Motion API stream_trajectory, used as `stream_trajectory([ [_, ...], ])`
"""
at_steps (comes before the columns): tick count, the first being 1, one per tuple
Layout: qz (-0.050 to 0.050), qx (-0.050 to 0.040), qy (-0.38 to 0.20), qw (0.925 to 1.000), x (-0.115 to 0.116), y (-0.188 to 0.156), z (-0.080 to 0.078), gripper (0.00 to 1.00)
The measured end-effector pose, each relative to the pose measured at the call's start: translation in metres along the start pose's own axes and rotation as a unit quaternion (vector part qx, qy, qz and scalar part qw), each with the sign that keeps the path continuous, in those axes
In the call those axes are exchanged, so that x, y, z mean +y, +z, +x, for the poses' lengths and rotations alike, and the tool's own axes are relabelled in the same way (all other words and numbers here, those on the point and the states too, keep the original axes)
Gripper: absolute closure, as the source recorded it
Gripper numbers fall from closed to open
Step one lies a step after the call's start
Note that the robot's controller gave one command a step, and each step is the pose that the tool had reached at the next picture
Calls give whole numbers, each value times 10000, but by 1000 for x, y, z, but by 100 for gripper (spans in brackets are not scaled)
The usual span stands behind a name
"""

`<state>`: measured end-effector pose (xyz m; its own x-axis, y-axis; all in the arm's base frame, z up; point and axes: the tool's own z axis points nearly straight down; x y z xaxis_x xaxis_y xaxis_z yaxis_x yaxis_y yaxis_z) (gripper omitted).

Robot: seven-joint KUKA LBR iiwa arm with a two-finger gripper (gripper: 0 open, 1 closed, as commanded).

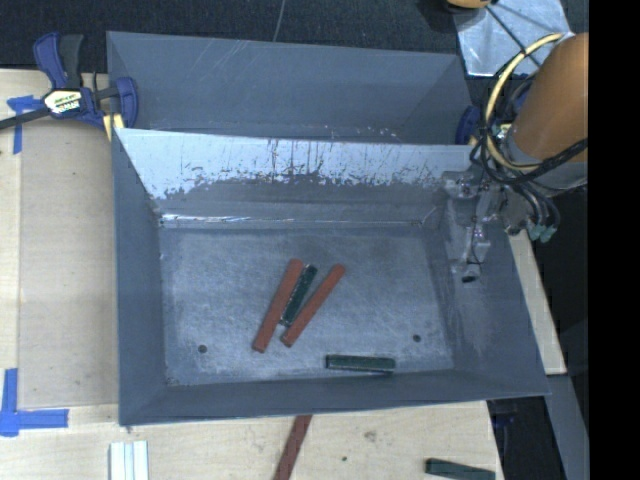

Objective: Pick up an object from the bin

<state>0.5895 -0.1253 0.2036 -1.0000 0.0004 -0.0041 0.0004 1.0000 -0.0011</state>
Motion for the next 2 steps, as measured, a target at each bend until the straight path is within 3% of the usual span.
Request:
stream_trajectory([
  [1,2,-7,-174,9998,39,26,31,0],
  [2,-2,-12,-302,9995,74,76,13,0],
])
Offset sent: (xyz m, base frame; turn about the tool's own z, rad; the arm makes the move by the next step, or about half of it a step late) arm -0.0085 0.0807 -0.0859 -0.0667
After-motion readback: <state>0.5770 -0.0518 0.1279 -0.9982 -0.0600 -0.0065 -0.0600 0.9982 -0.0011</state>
